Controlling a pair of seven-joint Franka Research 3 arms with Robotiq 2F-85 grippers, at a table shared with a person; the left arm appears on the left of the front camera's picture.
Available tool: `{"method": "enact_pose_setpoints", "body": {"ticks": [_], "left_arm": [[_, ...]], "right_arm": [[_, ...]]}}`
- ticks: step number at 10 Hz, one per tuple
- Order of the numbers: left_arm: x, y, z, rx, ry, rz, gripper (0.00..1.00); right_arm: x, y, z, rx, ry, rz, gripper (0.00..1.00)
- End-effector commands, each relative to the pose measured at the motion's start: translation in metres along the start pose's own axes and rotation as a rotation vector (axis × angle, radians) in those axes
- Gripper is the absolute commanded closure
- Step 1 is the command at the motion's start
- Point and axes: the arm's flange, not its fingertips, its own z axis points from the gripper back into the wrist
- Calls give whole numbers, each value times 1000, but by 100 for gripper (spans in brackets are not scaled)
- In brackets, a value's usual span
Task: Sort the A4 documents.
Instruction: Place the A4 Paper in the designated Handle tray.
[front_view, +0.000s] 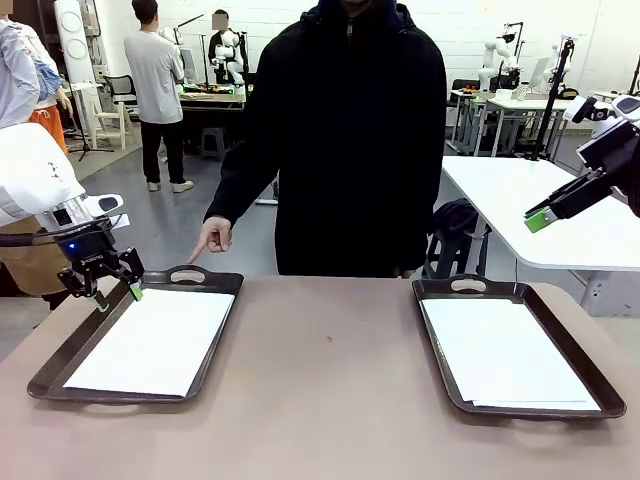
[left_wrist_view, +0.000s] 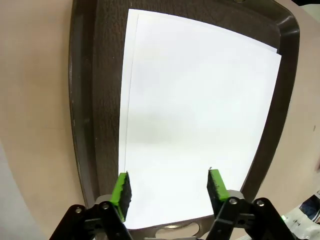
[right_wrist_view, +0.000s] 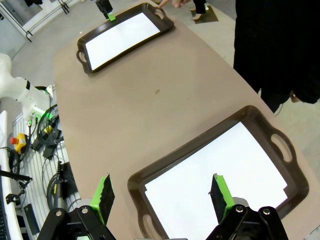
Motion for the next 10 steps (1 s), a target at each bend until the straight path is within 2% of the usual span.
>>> {"method": "enact_pose_setpoints", "body": {"ticks": [1, 2, 3, 4, 10], "left_arm": [[0, -5, 5, 36, -12, 14, 4], [0, -5, 5, 25, -23, 18, 0], [1, -4, 5, -21, -19, 72, 0], [0, -1, 3, 2, -6, -3, 0], [0, -1, 3, 2, -6, -3, 0]], "right_arm": [[0, 1, -1, 4, 2, 1, 0], [0, 1, -1, 4, 2, 1, 0], [0, 1, -1, 4, 2, 1, 0], [0, 1, -1, 4, 2, 1, 0], [0, 1, -1, 4, 2, 1, 0]]}}
